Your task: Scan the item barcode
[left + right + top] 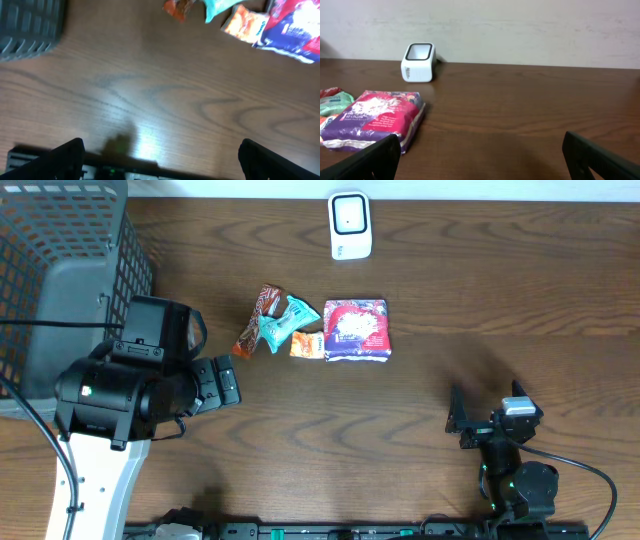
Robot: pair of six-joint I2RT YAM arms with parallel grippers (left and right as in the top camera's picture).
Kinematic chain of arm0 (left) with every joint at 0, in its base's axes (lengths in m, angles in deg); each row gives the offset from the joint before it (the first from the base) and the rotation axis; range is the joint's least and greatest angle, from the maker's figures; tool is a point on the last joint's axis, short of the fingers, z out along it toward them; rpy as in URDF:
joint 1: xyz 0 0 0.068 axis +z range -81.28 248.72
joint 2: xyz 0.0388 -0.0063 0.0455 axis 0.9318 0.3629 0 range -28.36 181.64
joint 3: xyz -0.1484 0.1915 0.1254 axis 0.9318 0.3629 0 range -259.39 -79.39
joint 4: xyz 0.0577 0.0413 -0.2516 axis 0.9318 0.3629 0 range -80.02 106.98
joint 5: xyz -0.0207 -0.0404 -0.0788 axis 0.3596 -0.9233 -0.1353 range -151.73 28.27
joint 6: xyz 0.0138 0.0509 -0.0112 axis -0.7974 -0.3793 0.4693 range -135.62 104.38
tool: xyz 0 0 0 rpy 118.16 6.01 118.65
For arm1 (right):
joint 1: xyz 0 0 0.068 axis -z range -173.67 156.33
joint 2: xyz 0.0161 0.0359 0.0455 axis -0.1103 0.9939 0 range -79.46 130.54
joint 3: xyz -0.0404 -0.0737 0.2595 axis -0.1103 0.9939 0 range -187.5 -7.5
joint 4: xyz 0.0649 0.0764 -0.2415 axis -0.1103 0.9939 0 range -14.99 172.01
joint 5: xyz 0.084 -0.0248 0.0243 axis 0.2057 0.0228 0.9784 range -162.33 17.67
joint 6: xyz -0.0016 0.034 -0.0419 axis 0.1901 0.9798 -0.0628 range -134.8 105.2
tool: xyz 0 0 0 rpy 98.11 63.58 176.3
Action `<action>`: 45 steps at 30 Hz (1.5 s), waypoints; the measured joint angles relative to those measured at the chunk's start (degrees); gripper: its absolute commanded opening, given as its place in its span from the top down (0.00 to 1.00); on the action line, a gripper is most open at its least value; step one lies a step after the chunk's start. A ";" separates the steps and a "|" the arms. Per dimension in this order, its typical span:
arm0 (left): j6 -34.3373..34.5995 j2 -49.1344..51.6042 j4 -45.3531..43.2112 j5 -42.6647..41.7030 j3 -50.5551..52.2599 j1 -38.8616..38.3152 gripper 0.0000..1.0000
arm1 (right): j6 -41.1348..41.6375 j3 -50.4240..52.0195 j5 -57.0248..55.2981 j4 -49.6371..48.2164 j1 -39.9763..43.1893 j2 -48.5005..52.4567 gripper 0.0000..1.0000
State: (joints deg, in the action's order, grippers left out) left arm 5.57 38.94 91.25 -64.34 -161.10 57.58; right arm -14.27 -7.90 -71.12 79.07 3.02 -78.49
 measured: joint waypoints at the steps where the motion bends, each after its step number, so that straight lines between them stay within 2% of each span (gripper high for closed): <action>1: 0.00 0.00 0.37 0.00 0.00 -0.02 0.02 | 0.02 0.00 0.00 0.00 0.00 0.00 0.01; 9: 0.00 0.00 2.25 0.00 0.11 0.00 0.02 | 0.02 0.00 0.00 0.02 0.00 0.00 0.01; 25: 0.59 0.02 0.42 3.08 0.79 0.26 0.02 | 0.02 0.00 0.00 0.02 0.00 0.00 0.01; 34: 6.25 0.02 0.48 6.54 0.79 9.05 0.02 | 0.42 0.00 0.15 0.00 0.00 0.00 0.01; 38: 7.13 0.02 0.98 7.13 0.81 12.26 0.02 | 7.76 0.00 2.25 -0.26 0.00 0.00 0.01; 45: 7.34 0.02 1.44 7.32 0.79 14.10 0.02 | 32.68 0.00 8.48 -0.81 0.00 0.00 0.01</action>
State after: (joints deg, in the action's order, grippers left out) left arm 12.92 38.97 92.69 -57.02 -160.31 71.68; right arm 18.41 -7.90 -62.63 78.26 3.02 -78.49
